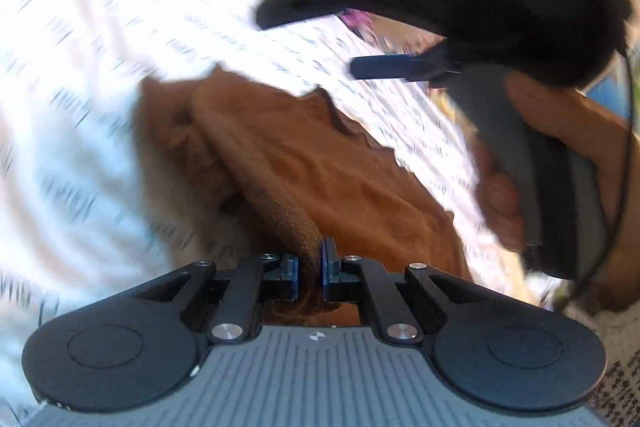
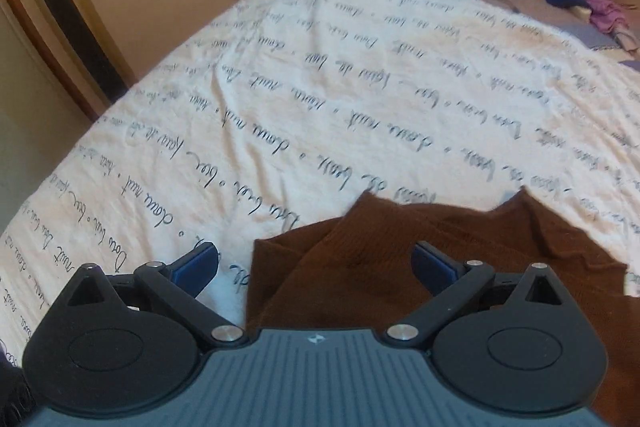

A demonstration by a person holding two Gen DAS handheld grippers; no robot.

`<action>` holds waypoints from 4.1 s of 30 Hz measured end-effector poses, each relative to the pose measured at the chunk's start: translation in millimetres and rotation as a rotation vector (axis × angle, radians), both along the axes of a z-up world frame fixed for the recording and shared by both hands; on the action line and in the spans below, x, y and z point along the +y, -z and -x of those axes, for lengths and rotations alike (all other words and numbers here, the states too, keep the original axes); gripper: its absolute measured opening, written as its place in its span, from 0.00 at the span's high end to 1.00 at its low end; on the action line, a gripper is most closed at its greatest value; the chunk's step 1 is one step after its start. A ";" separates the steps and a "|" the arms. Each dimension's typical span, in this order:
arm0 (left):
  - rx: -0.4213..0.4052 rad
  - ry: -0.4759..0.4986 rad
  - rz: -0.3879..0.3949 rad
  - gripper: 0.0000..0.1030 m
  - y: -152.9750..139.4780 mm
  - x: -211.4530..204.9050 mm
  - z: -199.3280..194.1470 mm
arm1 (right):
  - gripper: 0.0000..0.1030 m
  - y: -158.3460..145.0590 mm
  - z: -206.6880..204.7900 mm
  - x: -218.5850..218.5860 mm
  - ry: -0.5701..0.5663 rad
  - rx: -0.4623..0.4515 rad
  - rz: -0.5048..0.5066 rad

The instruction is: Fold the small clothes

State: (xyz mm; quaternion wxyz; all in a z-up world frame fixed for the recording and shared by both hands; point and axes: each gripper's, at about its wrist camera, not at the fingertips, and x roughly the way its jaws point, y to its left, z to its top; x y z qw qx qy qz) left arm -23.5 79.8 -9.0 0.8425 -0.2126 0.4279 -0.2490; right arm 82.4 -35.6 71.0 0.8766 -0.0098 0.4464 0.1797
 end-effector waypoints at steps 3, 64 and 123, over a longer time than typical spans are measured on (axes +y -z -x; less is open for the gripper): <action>-0.041 0.070 -0.118 0.91 -19.8 -41.9 -13.8 | 0.00 -16.5 8.8 -58.9 0.063 -0.023 -0.057; 0.024 0.478 0.052 0.15 11.4 -195.1 51.2 | 0.19 52.5 91.1 -367.7 0.382 -0.078 -0.291; 0.190 0.215 0.031 0.00 54.6 -152.2 -94.4 | 0.00 147.8 167.5 -412.4 0.487 0.010 -0.797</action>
